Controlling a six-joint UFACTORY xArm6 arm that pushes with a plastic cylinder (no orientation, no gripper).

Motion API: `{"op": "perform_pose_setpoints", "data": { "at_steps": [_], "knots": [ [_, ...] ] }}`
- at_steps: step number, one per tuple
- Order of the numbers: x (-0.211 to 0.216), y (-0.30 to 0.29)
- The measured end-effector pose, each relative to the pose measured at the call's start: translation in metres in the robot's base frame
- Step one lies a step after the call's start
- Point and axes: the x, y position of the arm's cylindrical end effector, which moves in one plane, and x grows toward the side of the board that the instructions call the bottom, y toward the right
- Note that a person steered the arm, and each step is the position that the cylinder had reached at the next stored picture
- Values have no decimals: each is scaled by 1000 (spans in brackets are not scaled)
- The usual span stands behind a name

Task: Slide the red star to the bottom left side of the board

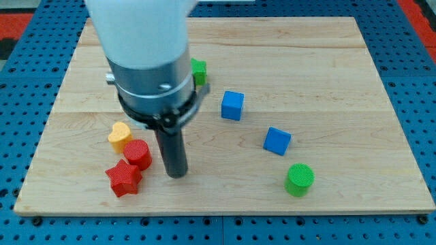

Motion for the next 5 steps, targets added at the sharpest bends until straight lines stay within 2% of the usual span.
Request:
{"op": "perform_pose_setpoints", "data": {
  "at_steps": [1, 3, 4, 5],
  "knots": [
    [1, -53],
    [25, -84],
    [25, -143],
    [-2, -154]
  ]
}}
